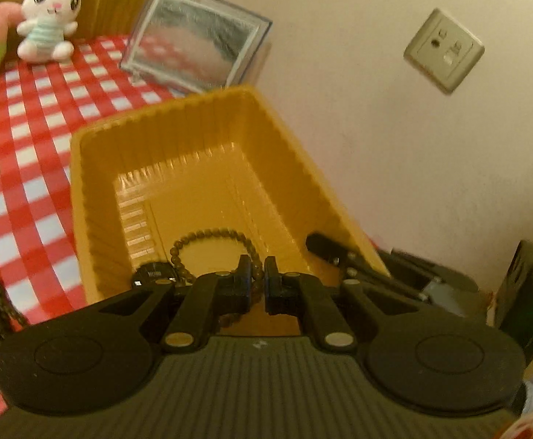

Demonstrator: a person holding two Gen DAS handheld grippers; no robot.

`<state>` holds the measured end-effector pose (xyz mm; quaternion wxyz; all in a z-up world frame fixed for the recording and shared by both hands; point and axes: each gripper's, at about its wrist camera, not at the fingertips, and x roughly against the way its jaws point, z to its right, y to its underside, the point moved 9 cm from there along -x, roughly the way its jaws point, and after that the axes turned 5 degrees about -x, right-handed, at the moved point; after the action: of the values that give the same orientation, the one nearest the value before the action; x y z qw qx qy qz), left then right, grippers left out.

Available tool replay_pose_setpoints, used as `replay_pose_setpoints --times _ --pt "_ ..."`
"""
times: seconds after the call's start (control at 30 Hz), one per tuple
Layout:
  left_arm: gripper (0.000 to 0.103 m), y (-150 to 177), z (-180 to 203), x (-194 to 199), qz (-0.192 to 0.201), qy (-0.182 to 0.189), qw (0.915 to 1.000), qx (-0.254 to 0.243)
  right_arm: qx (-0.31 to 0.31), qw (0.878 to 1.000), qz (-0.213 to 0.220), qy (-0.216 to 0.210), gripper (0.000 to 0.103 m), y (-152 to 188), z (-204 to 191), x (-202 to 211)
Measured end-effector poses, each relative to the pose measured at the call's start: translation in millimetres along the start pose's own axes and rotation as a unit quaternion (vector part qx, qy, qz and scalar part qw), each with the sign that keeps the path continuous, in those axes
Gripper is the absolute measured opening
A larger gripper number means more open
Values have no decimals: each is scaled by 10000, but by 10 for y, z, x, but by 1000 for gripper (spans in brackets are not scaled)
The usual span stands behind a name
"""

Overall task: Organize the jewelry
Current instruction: 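Lift the bead strand, carry it into the tray, open the left tool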

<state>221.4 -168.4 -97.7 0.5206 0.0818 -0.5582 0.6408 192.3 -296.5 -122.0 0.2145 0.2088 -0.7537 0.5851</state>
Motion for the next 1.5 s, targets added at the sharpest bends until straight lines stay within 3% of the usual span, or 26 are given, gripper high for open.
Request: replay_pose_setpoints --times 0.1,0.23,0.37,0.57,0.73,0.9,1.5 --pt "8 69 -6 -1 -63 -104 9999 -16 -7 10000 0 -4 7 8 0 32" --pt "24 113 -40 145 26 -176 9998 68 -12 10000 -3 13 7 15 11 68" --pt "25 199 -155 365 162 -338 9993 27 -7 10000 7 80 6 19 40 100" --pt "26 609 -631 790 183 -1126 9934 139 -76 9999 16 141 6 14 148 151" --pt "26 943 -1101 1010 11 -1979 9794 402 -90 9997 26 205 6 24 176 196" --pt "25 1090 -1322 1133 -6 -2431 9691 415 -81 9996 27 273 6 44 166 236" --pt "26 760 -1524 805 154 -2501 9680 148 -221 9990 -24 390 6 84 182 238"
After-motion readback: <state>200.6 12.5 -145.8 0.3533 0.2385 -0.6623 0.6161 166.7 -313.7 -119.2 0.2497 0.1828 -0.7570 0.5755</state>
